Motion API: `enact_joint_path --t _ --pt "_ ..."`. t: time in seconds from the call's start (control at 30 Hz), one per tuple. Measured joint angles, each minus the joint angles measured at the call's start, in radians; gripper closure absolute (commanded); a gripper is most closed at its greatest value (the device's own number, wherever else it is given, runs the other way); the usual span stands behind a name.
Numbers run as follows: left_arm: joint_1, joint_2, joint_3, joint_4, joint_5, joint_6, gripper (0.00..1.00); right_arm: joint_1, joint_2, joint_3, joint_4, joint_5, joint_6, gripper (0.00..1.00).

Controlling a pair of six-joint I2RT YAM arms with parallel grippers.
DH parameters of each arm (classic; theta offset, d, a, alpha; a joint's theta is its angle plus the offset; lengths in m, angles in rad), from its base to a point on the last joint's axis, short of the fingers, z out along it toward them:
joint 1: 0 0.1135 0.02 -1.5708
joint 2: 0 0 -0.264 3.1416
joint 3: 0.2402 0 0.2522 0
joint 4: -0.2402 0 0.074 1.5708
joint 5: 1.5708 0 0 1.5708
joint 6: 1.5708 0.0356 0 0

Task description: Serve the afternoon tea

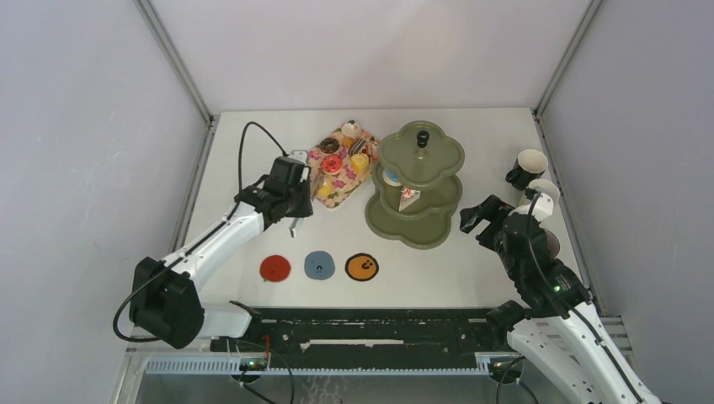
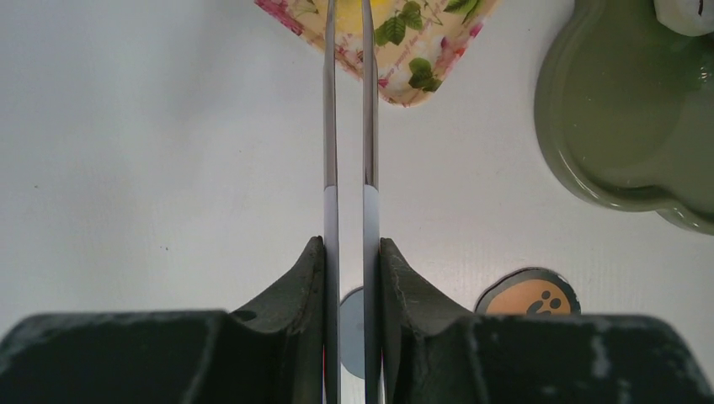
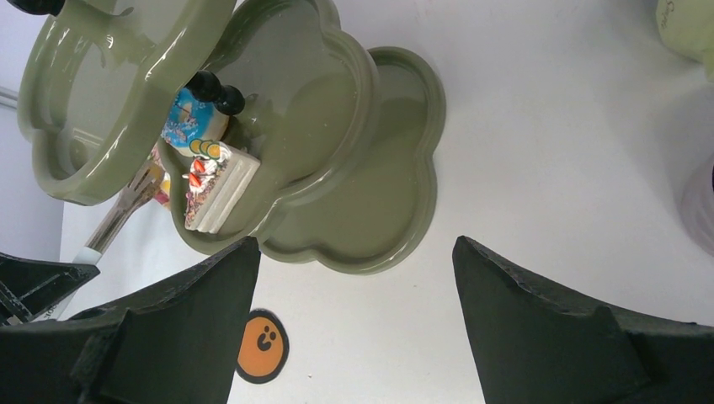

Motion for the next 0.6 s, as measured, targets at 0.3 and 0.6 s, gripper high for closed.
enact_joint_path --t 0.3,0.6 --pt "-0.016 0.01 0.003 -0.007 -0.024 0.003 0.6 0.0 0.006 0.0 0.0 -0.003 0.0 0.07" --pt "-0.016 0.018 0.006 -0.033 -0.035 0.005 0.6 0.0 0.006 0.0 0.0 -0.004 0.0 0.07"
